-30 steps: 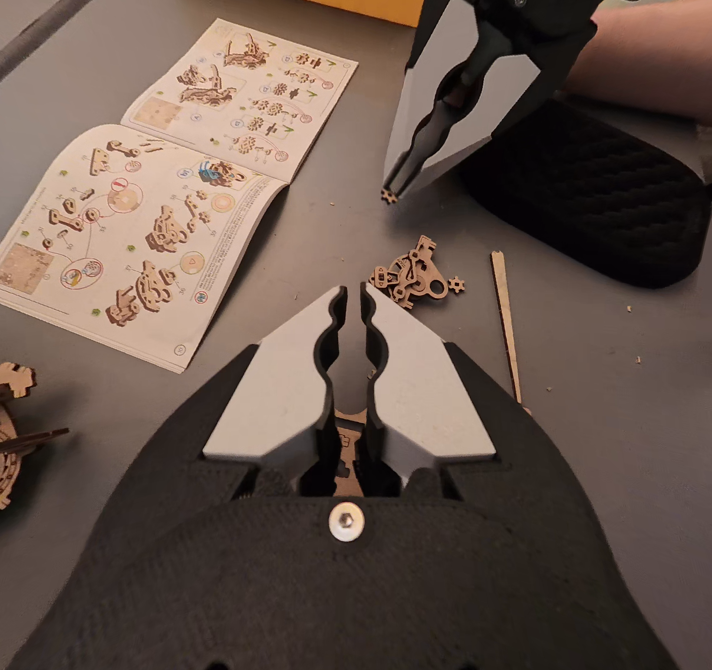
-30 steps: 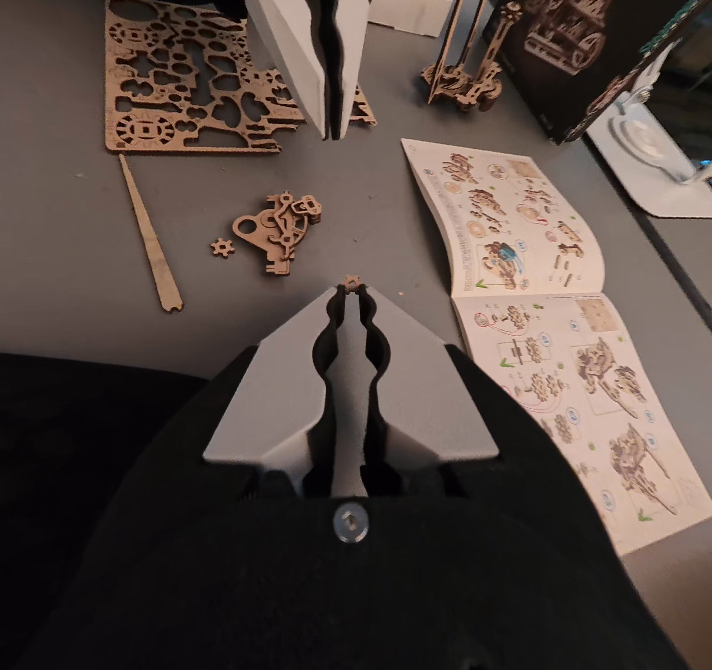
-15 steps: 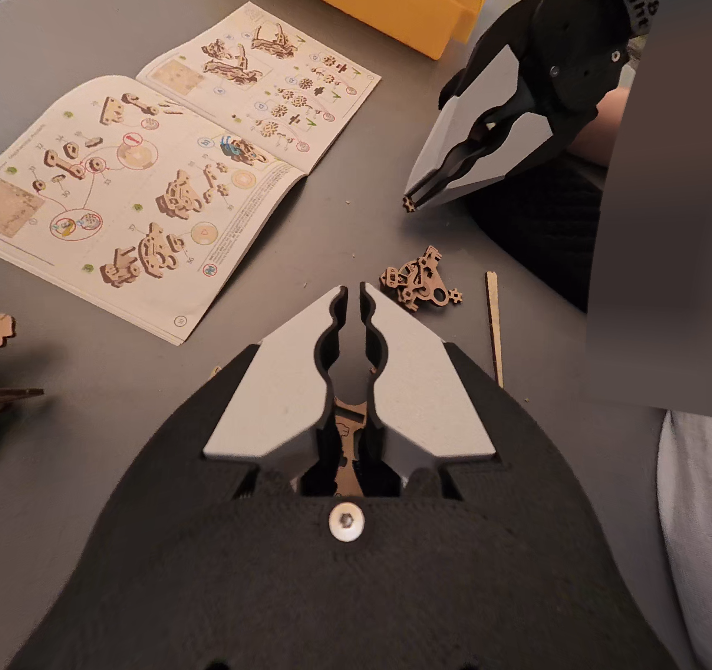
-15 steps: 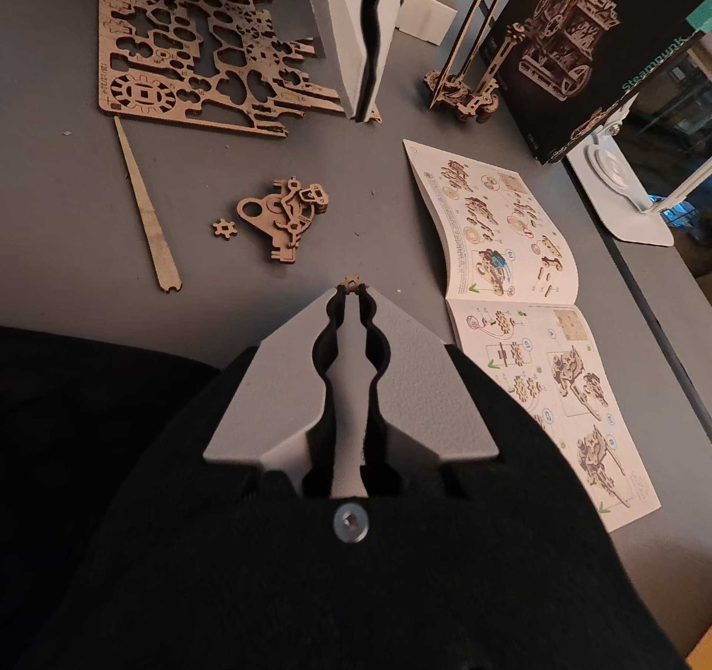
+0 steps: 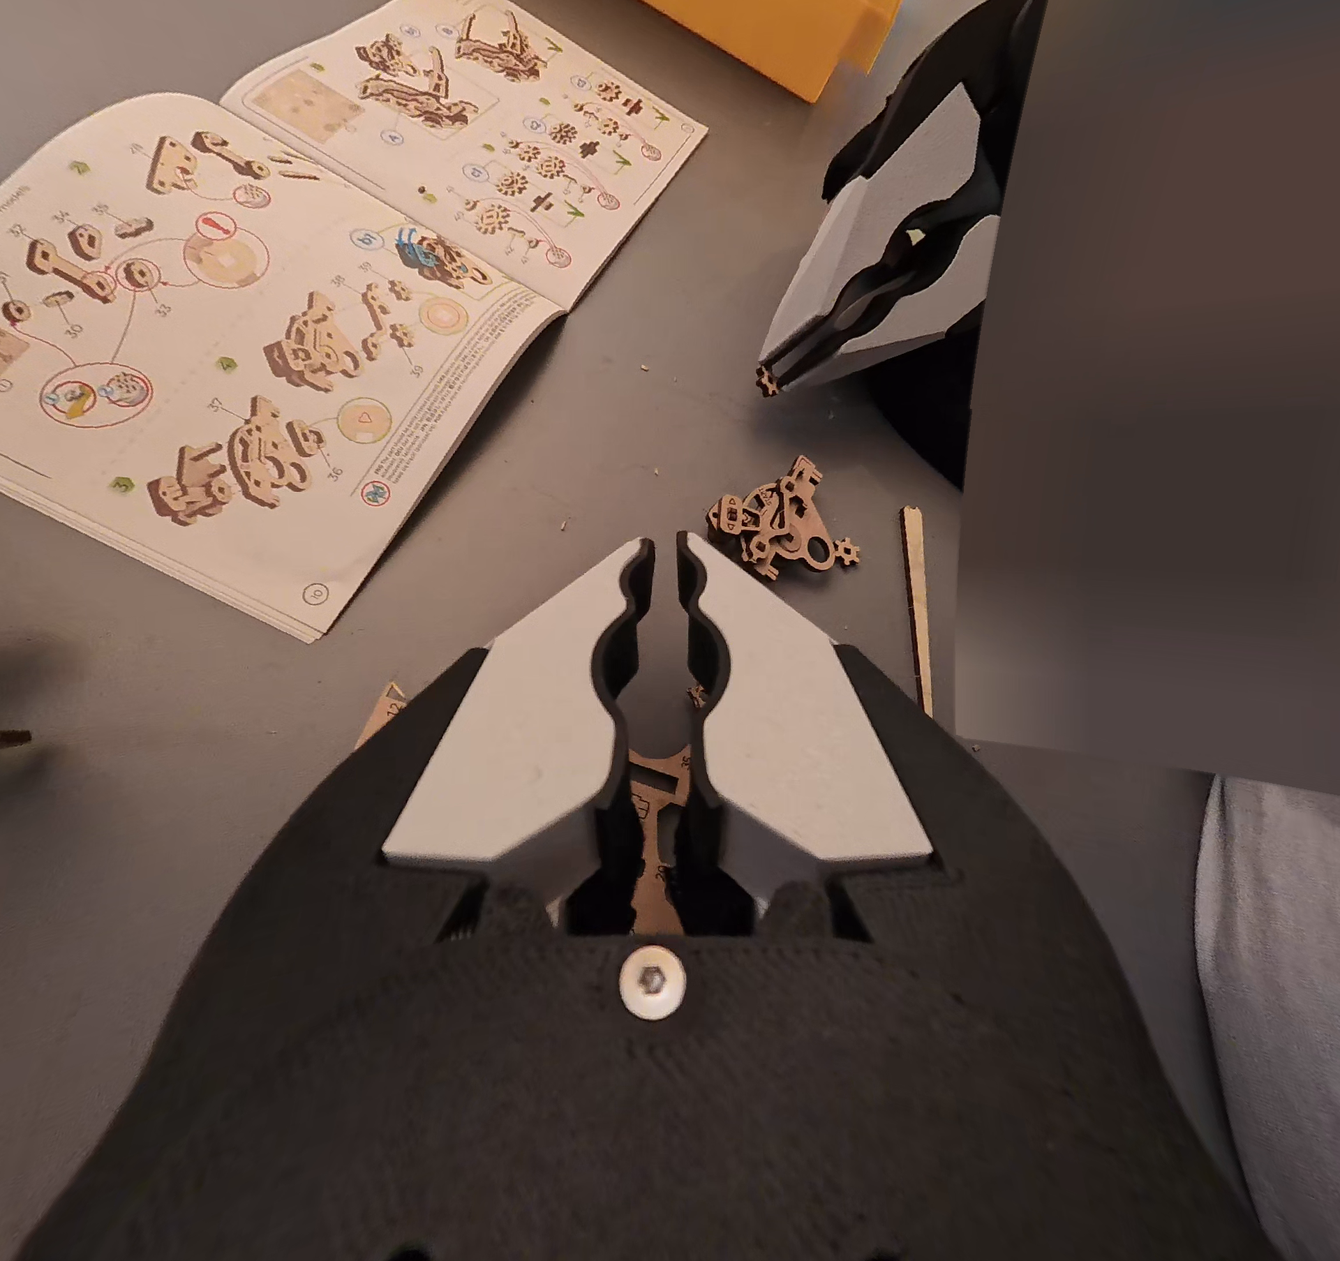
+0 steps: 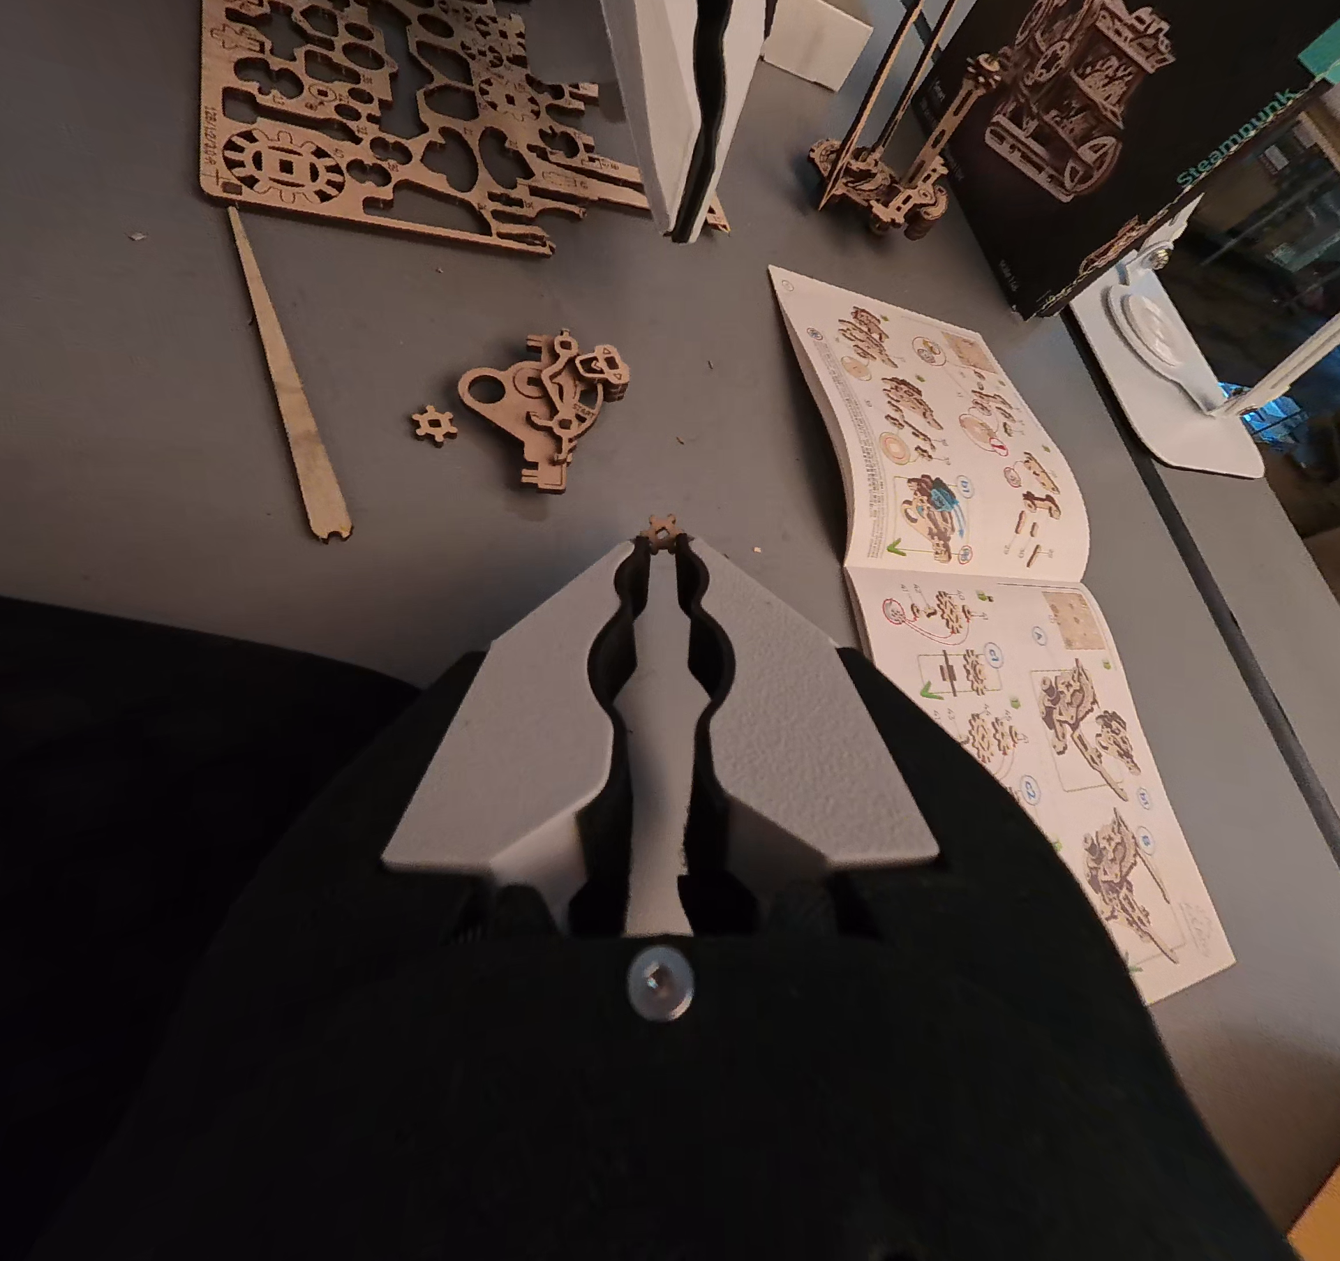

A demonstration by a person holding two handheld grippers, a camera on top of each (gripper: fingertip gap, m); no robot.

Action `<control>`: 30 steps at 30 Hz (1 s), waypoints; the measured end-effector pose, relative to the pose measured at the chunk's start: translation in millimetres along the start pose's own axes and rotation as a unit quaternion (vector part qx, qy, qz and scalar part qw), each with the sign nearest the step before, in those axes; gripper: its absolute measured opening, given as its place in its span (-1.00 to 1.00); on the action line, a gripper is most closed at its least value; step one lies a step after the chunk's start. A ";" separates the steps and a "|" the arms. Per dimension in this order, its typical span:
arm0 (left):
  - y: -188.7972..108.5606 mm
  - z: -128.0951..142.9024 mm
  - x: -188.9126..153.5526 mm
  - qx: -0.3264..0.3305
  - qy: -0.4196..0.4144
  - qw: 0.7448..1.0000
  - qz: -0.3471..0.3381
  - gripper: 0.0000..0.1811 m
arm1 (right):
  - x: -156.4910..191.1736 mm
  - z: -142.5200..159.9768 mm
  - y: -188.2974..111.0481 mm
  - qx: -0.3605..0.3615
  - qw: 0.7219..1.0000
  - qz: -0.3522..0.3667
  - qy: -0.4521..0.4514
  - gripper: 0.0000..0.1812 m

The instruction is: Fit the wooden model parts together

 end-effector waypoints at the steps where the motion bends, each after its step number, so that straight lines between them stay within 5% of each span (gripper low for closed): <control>1: -0.1 0.1 0.1 0.000 0.000 1.000 0.000 -0.95 | 0.0 0.0 0.0 0.000 1.000 0.000 0.000 -0.94; 30: 3.1 10.9 5.0 0.029 0.002 1.000 -0.008 -0.95 | 2.6 1.4 0.4 0.005 1.000 -0.007 -0.005 -0.94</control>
Point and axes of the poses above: each gripper's, where its closed fingertips meet, y out along the fingers, z out of its underside, x = y × z across the jaws, the point moved 1 cm from there along -y, back along the fingers, and after that the axes turned 7 degrees about -x, right-handed, at the moved point
